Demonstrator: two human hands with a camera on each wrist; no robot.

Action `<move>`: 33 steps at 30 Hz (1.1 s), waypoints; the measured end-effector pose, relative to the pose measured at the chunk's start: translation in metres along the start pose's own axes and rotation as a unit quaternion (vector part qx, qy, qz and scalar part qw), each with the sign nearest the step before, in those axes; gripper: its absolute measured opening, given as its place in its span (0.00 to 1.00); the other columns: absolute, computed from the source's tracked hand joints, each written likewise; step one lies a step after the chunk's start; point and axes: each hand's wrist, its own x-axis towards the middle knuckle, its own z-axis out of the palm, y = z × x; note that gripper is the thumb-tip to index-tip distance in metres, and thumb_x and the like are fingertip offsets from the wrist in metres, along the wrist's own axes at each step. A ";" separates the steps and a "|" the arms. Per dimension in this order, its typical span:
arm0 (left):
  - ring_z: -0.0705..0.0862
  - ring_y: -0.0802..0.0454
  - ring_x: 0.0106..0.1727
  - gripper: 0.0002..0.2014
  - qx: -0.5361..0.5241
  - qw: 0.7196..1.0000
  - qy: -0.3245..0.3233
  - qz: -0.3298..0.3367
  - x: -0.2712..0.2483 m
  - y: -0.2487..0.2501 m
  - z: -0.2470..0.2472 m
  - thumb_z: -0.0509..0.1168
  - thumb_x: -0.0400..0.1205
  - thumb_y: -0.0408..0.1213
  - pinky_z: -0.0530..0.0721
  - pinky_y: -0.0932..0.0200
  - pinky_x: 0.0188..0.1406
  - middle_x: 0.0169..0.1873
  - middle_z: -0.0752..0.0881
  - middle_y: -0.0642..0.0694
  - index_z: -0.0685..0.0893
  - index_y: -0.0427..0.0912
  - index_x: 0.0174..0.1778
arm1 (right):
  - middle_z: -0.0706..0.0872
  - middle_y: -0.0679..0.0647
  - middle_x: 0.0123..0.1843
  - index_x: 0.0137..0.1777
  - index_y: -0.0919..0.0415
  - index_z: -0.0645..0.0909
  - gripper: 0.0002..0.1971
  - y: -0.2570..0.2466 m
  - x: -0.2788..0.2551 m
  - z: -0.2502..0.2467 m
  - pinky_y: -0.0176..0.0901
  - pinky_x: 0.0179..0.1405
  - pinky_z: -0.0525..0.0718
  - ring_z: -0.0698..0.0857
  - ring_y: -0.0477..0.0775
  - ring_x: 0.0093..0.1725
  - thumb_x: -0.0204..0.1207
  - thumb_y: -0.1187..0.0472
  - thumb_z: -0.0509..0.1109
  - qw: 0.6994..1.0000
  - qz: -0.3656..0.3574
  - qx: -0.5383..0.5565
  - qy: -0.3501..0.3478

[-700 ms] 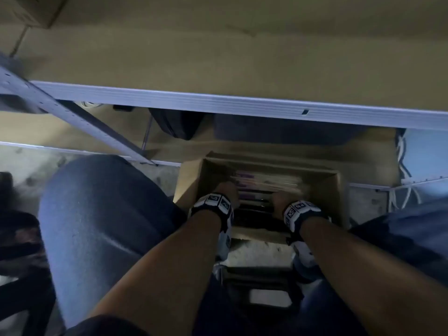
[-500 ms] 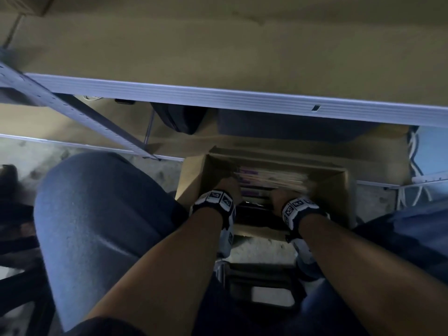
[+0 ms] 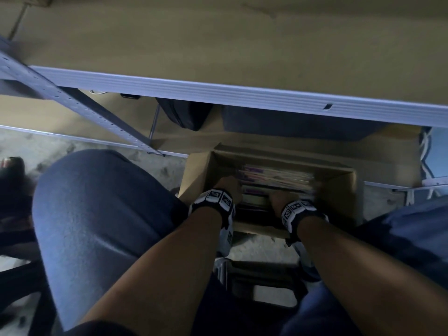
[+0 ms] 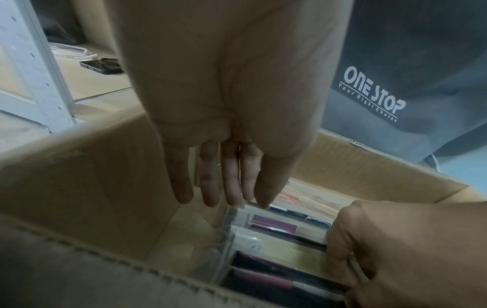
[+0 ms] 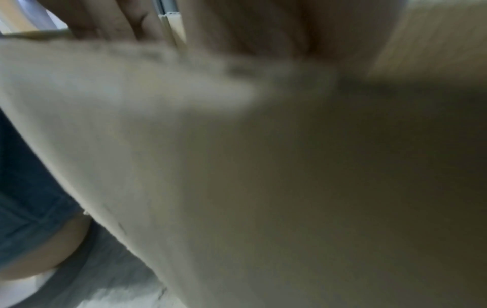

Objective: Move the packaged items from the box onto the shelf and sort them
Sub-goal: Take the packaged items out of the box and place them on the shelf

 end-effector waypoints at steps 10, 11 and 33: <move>0.86 0.41 0.53 0.13 -0.052 0.996 0.067 -0.017 -0.011 0.004 -0.008 0.65 0.81 0.38 0.86 0.49 0.56 0.52 0.88 0.37 0.88 0.32 0.52 | 0.84 0.62 0.62 0.63 0.63 0.79 0.15 0.010 -0.027 -0.032 0.51 0.51 0.81 0.84 0.63 0.61 0.76 0.62 0.69 0.998 0.050 -0.010 0.032; 0.86 0.40 0.53 0.12 -0.058 0.995 0.075 -0.019 -0.014 0.005 -0.010 0.66 0.80 0.37 0.87 0.48 0.55 0.53 0.88 0.36 0.88 0.32 0.52 | 0.84 0.62 0.63 0.64 0.63 0.78 0.17 0.012 -0.031 -0.034 0.51 0.54 0.81 0.83 0.64 0.62 0.76 0.61 0.69 0.997 0.053 -0.006 0.053; 0.83 0.41 0.64 0.17 -0.013 0.987 0.160 0.016 -0.075 0.043 0.007 0.66 0.80 0.37 0.82 0.53 0.63 0.62 0.85 0.38 0.83 0.33 0.63 | 0.87 0.54 0.50 0.52 0.55 0.86 0.13 0.047 -0.187 -0.118 0.44 0.42 0.81 0.85 0.58 0.46 0.70 0.50 0.74 0.964 0.161 0.049 0.205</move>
